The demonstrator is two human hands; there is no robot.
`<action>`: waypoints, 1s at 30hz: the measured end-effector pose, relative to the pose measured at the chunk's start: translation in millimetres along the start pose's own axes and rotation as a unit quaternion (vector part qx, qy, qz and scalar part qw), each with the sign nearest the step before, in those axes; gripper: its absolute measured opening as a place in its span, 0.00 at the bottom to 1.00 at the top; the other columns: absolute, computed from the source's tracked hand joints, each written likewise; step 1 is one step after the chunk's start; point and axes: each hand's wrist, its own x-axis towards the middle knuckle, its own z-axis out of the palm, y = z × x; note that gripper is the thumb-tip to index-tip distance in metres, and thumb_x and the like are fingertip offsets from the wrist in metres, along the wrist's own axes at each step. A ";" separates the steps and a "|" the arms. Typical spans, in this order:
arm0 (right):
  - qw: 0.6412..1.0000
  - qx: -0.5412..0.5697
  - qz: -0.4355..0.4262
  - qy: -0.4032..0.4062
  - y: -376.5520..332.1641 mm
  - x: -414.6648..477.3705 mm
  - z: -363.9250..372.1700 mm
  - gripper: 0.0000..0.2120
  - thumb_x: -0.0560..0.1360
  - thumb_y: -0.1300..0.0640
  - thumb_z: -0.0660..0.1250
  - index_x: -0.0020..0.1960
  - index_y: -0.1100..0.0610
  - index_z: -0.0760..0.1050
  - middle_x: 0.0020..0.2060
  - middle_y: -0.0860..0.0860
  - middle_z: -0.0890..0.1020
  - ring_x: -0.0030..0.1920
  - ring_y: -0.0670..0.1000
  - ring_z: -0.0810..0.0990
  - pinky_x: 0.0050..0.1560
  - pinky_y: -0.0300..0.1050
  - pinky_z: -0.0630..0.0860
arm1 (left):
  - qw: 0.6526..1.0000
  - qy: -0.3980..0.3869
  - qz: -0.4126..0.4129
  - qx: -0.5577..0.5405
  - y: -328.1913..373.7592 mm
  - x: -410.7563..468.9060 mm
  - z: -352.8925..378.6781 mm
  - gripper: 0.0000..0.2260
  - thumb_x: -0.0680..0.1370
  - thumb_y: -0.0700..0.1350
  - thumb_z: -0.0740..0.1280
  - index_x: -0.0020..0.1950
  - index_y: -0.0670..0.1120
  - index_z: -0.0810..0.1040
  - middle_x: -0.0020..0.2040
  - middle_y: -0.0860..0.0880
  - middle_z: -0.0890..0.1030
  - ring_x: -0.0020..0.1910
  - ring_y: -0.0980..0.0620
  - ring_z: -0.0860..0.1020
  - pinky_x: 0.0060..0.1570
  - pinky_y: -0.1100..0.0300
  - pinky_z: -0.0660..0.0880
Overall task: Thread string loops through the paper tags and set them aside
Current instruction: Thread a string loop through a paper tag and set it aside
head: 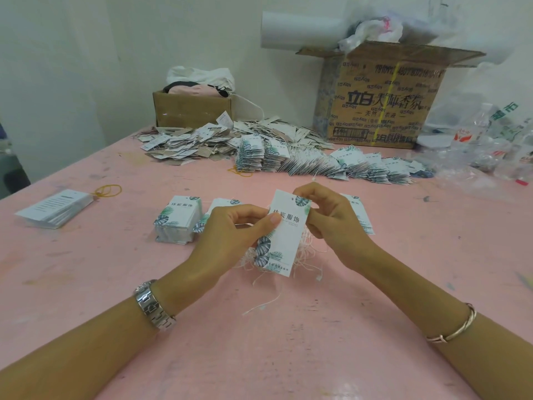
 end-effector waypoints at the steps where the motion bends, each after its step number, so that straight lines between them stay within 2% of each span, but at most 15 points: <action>1: 1.000 0.002 0.000 0.002 -0.2 0.1 -0.4 0.14 0.78 0.73 0.61 0.46 0.55 0.75 0.38 0.41 0.82 0.24 0.44 0.61 0.27 0.40 0.55 | 1.000 0.000 -0.002 0.000 0.1 0.1 -0.3 0.02 0.72 0.47 0.75 0.43 0.50 0.86 0.42 0.49 0.86 0.41 0.52 0.84 0.48 0.52 0.81; 7: 1.000 0.023 0.012 -0.005 0.9 0.4 -2.9 0.16 0.77 0.75 0.60 0.45 0.55 0.76 0.41 0.47 0.79 0.24 0.44 0.61 0.26 0.35 0.58 | 1.000 -0.004 -0.010 0.006 -3.3 0.7 -1.2 0.04 0.72 0.48 0.75 0.43 0.49 0.86 0.43 0.48 0.86 0.41 0.52 0.84 0.48 0.53 0.81; 11: 0.999 0.035 0.013 -0.023 1.9 0.0 -3.2 0.14 0.78 0.73 0.61 0.46 0.55 0.76 0.41 0.44 0.80 0.24 0.44 0.60 0.26 0.35 0.58 | 1.000 -0.003 -0.018 0.006 -4.5 1.4 -1.1 0.04 0.72 0.49 0.75 0.43 0.49 0.86 0.43 0.49 0.86 0.41 0.53 0.83 0.43 0.60 0.80; 14: 0.998 0.046 0.020 -0.033 2.4 -0.1 -3.5 0.13 0.78 0.72 0.61 0.46 0.55 0.76 0.41 0.44 0.80 0.24 0.44 0.60 0.26 0.34 0.59 | 0.999 0.033 0.001 0.043 -3.8 1.4 0.9 0.08 0.72 0.49 0.75 0.48 0.51 0.81 0.40 0.56 0.84 0.38 0.55 0.82 0.35 0.65 0.76; 18: 0.996 0.063 0.015 -0.061 2.6 -1.6 -0.8 0.12 0.77 0.71 0.63 0.46 0.55 0.76 0.40 0.43 0.79 0.24 0.43 0.60 0.26 0.33 0.59 | 0.990 0.071 0.072 0.096 -1.1 -3.1 4.5 0.11 0.75 0.52 0.73 0.52 0.56 0.72 0.42 0.60 0.80 0.32 0.54 0.80 0.32 0.61 0.72; 20: 0.995 0.073 0.010 -0.070 2.0 -2.5 1.5 0.09 0.75 0.68 0.65 0.45 0.55 0.76 0.39 0.43 0.78 0.24 0.43 0.60 0.26 0.33 0.59 | 0.986 0.081 0.104 0.099 1.2 -5.8 5.5 0.11 0.75 0.52 0.73 0.51 0.56 0.73 0.43 0.60 0.79 0.33 0.55 0.79 0.32 0.59 0.75; 22: 0.994 0.078 0.008 -0.075 1.3 -3.3 2.8 0.07 0.74 0.65 0.65 0.45 0.54 0.77 0.38 0.43 0.78 0.24 0.43 0.60 0.26 0.32 0.59 | 0.982 0.086 0.140 0.097 3.5 -8.3 6.2 0.10 0.75 0.50 0.73 0.50 0.56 0.73 0.45 0.60 0.78 0.34 0.58 0.79 0.33 0.62 0.76; 26: 0.994 0.070 0.001 -0.082 1.7 -3.8 3.8 0.05 0.73 0.64 0.66 0.44 0.54 0.77 0.37 0.44 0.77 0.24 0.42 0.60 0.25 0.32 0.60 | 0.965 0.086 0.213 0.126 7.2 -10.9 6.8 0.07 0.75 0.46 0.73 0.49 0.54 0.78 0.52 0.56 0.78 0.43 0.56 0.81 0.40 0.66 0.77; 29: 0.995 0.060 0.014 -0.073 2.0 -3.0 3.2 0.06 0.72 0.62 0.67 0.42 0.51 0.79 0.35 0.57 0.72 0.24 0.44 0.59 0.26 0.34 0.58 | 0.952 0.078 0.253 0.157 7.5 -10.3 7.2 0.04 0.75 0.44 0.74 0.49 0.49 0.84 0.53 0.51 0.78 0.45 0.55 0.80 0.45 0.64 0.77; 30: 0.996 0.056 0.019 -0.070 1.9 -3.2 2.5 0.06 0.72 0.61 0.68 0.42 0.51 0.79 0.34 0.58 0.70 0.24 0.44 0.58 0.26 0.35 0.57 | 0.949 0.078 0.259 0.161 7.4 -9.9 7.2 0.04 0.74 0.43 0.74 0.49 0.48 0.84 0.53 0.51 0.78 0.45 0.55 0.80 0.45 0.64 0.77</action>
